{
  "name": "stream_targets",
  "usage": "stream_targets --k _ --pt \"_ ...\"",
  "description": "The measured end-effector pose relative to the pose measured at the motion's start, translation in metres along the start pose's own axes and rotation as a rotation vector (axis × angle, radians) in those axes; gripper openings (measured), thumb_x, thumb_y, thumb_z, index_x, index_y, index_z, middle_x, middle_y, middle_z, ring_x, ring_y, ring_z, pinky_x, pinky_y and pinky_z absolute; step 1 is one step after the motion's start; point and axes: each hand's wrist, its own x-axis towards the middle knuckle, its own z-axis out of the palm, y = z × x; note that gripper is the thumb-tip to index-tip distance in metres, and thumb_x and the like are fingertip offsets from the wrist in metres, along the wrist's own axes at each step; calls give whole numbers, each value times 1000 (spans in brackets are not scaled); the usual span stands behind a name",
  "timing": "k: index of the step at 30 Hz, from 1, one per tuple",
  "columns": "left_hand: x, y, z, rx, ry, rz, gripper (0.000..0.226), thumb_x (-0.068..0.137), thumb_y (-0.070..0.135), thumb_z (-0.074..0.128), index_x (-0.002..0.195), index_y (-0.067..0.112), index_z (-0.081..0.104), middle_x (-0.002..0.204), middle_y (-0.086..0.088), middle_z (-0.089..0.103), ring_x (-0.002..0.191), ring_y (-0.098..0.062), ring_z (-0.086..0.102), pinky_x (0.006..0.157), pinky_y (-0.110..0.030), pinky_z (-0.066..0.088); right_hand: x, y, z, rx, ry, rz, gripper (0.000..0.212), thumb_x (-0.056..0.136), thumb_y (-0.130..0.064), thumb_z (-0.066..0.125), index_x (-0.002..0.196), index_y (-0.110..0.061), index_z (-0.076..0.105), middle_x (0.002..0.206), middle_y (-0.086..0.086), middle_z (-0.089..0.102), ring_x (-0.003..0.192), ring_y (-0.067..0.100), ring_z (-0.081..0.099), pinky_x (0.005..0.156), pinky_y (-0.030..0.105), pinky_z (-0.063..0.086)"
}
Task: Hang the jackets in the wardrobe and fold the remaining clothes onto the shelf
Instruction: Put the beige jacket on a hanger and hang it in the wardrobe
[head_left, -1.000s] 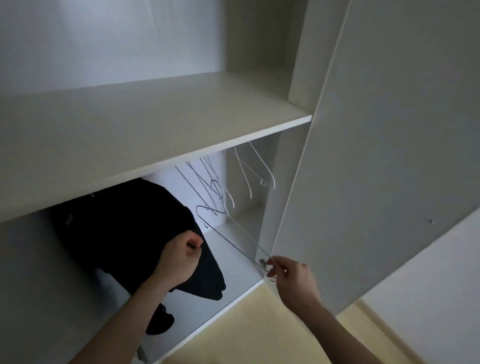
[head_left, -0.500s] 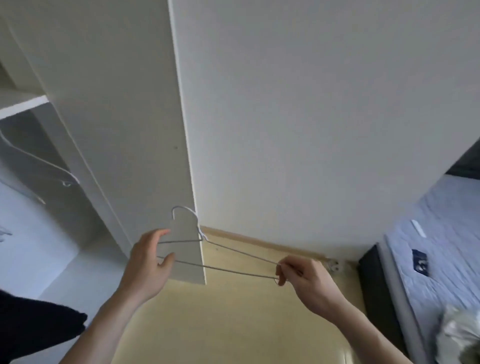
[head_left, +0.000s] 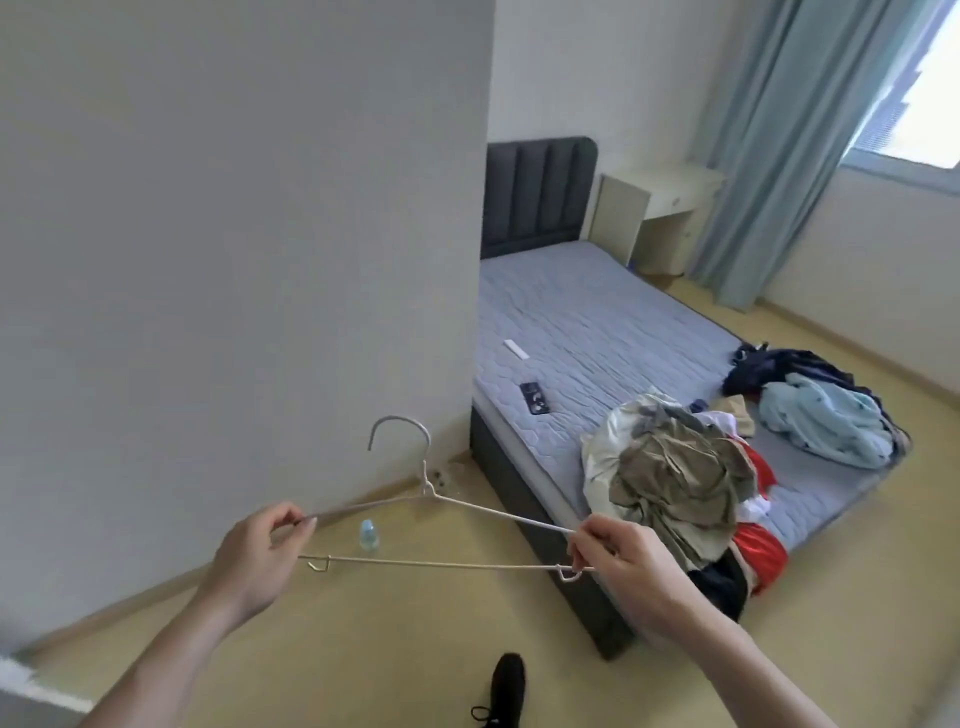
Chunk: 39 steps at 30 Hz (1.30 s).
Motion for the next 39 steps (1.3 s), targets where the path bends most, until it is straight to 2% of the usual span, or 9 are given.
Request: stream_targets --k 3,7,9,13,18,21,25,32,39 --pt "44 56 60 -108 -62 23 22 95 24 68 74 19 64 73 9 69 82 -13 64 72 -32 46 12 42 -32 -64 74 70 23 92 -37 65 70 -31 65 66 -19 65 62 3 57 57 17 42" --pt "93 128 141 -156 -175 36 19 93 23 71 75 18 67 74 0 71 80 -22 65 74 -35 48 37 97 -71 -70 156 165 27 93 -38 65 70 -24 63 62 -13 62 59 7 53 56 23 39" --pt "112 160 179 -184 -246 36 17 91 23 72 75 18 68 74 0 71 79 -20 66 69 -31 47 50 123 -94 -92 139 192 27 95 -38 64 74 -20 66 62 -8 60 60 10 52 58 28 41" --pt "152 215 252 -189 -371 61 13 89 25 75 77 22 71 77 8 74 80 -10 68 69 -28 48 75 170 -133 -79 88 254 27 96 -34 65 71 -24 64 56 -12 53 54 8 47 54 20 35" --pt "197 277 335 -75 -500 137 6 89 23 74 84 25 71 81 14 73 83 -6 67 67 -18 44 94 221 -181 48 310 385 29 92 -24 68 64 -30 67 52 -12 52 48 5 43 48 19 35" --pt "215 308 380 46 -628 185 14 89 20 72 101 25 70 99 7 73 95 -17 67 84 -27 50 93 250 -206 49 377 439 29 91 -21 68 64 -30 68 50 -11 51 45 5 42 44 18 33" --pt "237 344 439 158 -723 241 36 89 21 71 124 19 62 119 1 67 108 -19 64 100 -32 48 105 297 -240 29 415 507 27 91 -22 68 65 -25 71 47 -10 50 43 5 41 44 21 31" --pt "264 385 534 273 -789 143 33 91 25 66 124 20 62 123 2 67 114 -17 63 95 -24 44 169 387 -295 51 368 525 35 91 -24 67 58 -32 61 50 -10 50 48 6 41 49 23 30" --pt "287 421 624 366 -743 -112 19 92 27 63 111 24 66 123 0 70 113 -20 63 90 -23 46 258 494 -364 148 295 534 36 93 -29 67 64 -10 58 52 -3 48 48 5 37 51 29 31"
